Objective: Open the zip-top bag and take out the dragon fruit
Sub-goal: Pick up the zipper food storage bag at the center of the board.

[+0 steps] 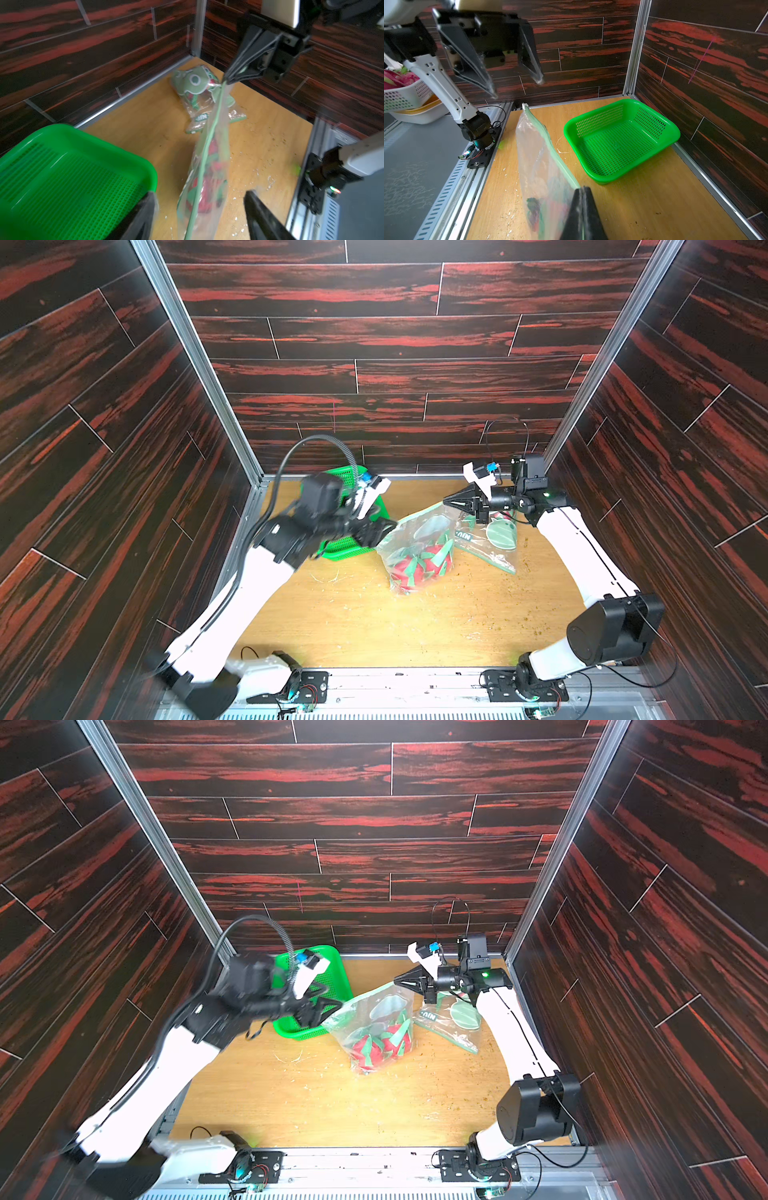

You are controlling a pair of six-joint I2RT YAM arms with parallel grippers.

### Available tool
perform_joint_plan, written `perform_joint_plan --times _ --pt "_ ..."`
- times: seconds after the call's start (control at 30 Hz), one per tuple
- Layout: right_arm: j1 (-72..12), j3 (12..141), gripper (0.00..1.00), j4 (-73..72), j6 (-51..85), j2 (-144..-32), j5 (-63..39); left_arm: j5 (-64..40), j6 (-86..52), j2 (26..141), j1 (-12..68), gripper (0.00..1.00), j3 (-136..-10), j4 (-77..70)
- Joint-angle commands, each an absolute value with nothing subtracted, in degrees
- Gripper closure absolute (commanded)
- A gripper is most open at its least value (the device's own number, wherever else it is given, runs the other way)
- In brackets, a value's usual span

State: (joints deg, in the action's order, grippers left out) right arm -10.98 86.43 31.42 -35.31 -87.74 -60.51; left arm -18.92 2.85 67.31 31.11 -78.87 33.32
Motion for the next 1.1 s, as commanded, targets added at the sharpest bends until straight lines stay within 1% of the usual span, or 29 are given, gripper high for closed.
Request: perform_joint_plan --times 0.0,0.03,0.2,0.37,0.53,0.67,0.73,0.8,0.87,1.07 --pt "-11.4 87.2 1.00 29.8 -33.0 -85.7 -60.6 -13.7 -1.8 61.0 30.7 0.24 -70.4 24.7" --pt "-11.6 87.3 1.00 30.0 -32.7 -85.6 -60.3 -13.0 -2.8 58.8 30.7 0.21 -67.8 23.9" --pt "-12.8 86.7 1.00 30.2 -32.0 -84.1 -58.2 -13.3 -4.5 52.2 30.6 0.21 -58.4 21.6" --pt "-13.6 86.6 1.00 30.1 -31.1 -83.1 -57.3 -15.0 -5.1 50.2 30.5 0.22 -51.3 16.6" --pt "-14.1 87.0 1.00 30.5 -30.9 -82.9 -55.8 -17.4 -6.2 48.8 30.5 0.23 -47.4 11.6" --pt "-14.4 87.4 1.00 31.8 -31.8 -83.0 -54.7 -18.0 -7.2 47.8 30.2 0.26 -44.3 6.4" --pt "-14.4 87.4 1.00 32.8 -32.3 -83.0 -54.1 -19.2 -7.6 47.6 29.7 0.30 -43.1 4.1" --pt "-14.4 87.5 1.00 33.5 -32.6 -82.9 -53.6 -21.2 -8.6 47.8 28.9 0.38 -42.1 1.6" --pt "-14.4 87.4 1.00 34.0 -32.7 -82.7 -53.3 -23.7 -9.9 48.5 28.2 0.42 -41.5 -0.7" --pt "-14.5 86.5 1.00 33.7 -32.0 -80.7 -53.9 -26.3 -11.1 51.8 25.7 0.43 -42.1 -3.1"
